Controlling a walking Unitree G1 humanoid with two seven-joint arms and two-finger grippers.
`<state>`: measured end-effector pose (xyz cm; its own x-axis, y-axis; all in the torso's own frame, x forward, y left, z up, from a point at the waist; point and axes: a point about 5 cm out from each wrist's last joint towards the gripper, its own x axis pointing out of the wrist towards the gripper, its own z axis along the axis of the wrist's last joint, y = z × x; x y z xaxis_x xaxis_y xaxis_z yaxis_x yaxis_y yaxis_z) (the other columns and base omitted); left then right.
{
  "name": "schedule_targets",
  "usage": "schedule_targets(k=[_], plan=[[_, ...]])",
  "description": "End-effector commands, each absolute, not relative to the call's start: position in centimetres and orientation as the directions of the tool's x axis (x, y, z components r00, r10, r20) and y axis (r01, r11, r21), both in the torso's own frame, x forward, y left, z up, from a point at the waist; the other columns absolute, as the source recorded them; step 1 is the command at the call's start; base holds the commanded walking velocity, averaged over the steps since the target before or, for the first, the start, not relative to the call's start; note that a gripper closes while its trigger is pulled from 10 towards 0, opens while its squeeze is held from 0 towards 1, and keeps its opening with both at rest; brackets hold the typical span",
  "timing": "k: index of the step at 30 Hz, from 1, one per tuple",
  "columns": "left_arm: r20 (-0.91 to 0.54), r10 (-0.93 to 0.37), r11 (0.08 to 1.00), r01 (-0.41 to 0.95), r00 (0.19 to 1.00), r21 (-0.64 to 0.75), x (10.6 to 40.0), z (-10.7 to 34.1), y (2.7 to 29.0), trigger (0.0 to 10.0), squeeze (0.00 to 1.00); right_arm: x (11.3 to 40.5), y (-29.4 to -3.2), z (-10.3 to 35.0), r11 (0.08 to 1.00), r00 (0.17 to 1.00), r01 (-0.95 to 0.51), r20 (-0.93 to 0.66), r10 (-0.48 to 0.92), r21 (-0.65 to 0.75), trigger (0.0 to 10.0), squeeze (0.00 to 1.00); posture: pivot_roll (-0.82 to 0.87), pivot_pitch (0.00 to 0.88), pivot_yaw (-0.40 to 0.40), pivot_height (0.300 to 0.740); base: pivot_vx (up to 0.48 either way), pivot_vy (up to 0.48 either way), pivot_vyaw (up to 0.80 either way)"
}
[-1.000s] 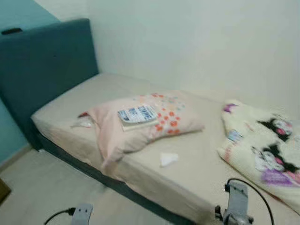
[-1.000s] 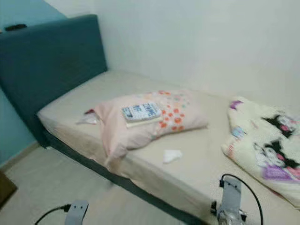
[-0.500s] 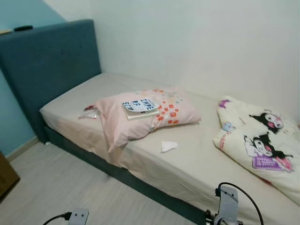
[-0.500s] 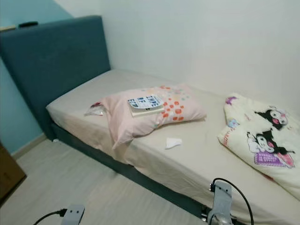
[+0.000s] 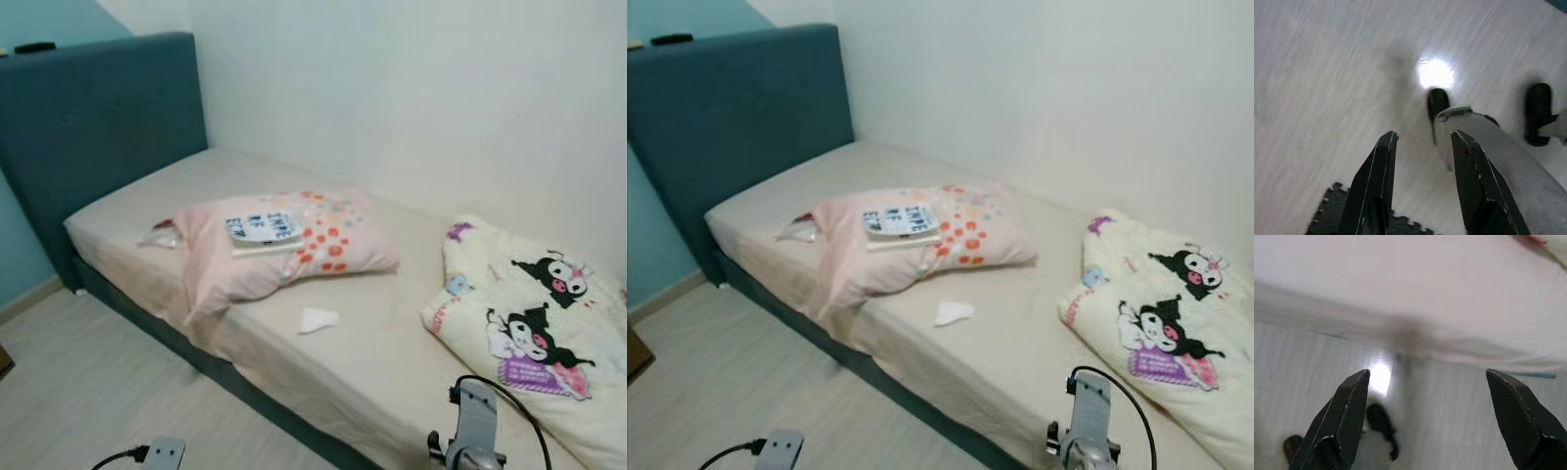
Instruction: Clean up the room
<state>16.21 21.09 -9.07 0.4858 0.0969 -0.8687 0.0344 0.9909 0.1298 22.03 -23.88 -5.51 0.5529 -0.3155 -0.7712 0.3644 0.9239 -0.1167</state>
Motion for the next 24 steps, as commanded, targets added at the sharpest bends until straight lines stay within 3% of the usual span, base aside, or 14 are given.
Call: schedule_targets(k=[1,12,24], plan=[[-0.879,0.088,0.991,0.052,0.469,0.127,15.7,-9.3,20.8,10.0,0.00,21.6,-24.3,-5.6,0.922,0.538,0.361,-0.776,-0.329,-0.140,10.0,0.00,-0.09,0.000,-0.052,0.740,0.000,-0.480,0.00],[-0.883,0.088,0.990,0.055,0.461,0.127,15.4,-9.4,20.9,10.0,0.00,21.0,-24.4,-6.0,0.925,0.502,0.345,-0.801,-0.325,-0.160,10.0,0.00,-0.09,0.000,-0.056,0.740,0.000,-0.480,0.00],[-0.885,0.093,0.990,0.057,0.456,0.133,15.3,-9.5,21.0,10.0,0.00,19.9,-23.8,-6.8,0.938,0.454,0.311,-0.844,-0.286,-0.151,10.0,0.00,-0.09,0.000,-0.058,0.740,0.000,-0.044,0.00]])
